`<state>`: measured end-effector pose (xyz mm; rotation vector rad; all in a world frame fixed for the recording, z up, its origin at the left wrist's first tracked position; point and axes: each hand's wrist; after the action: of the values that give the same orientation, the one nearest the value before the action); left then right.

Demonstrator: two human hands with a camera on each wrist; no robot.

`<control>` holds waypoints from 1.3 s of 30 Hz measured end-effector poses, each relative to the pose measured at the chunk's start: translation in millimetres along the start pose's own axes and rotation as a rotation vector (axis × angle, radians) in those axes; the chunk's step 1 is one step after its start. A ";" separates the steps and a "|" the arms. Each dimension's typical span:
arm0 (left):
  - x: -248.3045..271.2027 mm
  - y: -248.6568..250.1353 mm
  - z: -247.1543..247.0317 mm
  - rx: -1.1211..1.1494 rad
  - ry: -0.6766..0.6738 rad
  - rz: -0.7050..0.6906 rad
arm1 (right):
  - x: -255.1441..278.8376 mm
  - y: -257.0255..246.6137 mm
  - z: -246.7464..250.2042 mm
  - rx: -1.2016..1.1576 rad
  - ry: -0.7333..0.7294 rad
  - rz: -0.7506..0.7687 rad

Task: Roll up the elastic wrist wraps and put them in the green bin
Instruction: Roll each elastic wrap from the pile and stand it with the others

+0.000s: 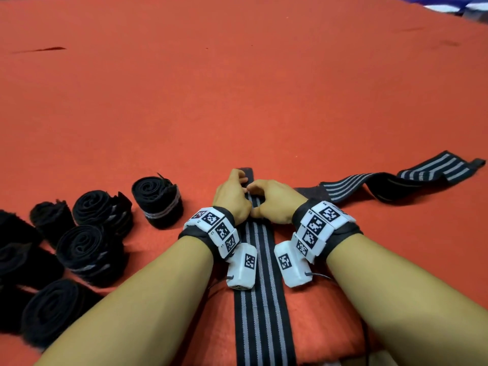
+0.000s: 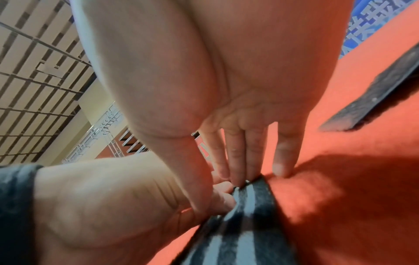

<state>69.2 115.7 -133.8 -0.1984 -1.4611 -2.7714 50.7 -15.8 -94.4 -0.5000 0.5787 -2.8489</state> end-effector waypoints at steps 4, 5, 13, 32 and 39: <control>2.7 16.5 -6.9 -0.026 0.008 -0.010 | 14.5 20.5 17.2 0.099 0.230 -0.094; 4.5 22.8 -11.2 -0.006 0.003 -0.022 | 19.9 28.6 23.1 0.153 0.292 -0.118; 18.0 56.5 -61.0 0.356 -0.231 0.084 | 53.0 94.7 38.3 0.484 0.355 -0.388; 59.9 115.1 -28.5 0.781 -0.058 -0.080 | 106.5 28.4 54.5 0.072 0.622 -0.016; 90.3 132.3 17.7 0.775 0.180 -0.269 | 144.9 -12.8 79.1 -0.141 0.823 0.125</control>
<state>-10.3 60.4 -5.0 0.2612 -2.4837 -2.0659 -56.2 -67.6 21.0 0.7143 0.8872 -2.8074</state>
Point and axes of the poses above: each hand's wrist, its own x-axis away from the middle knuckle, its own z-axis out of the back of the hand, y = z × x, and after that the axes turned 8 degrees about x, right-handed
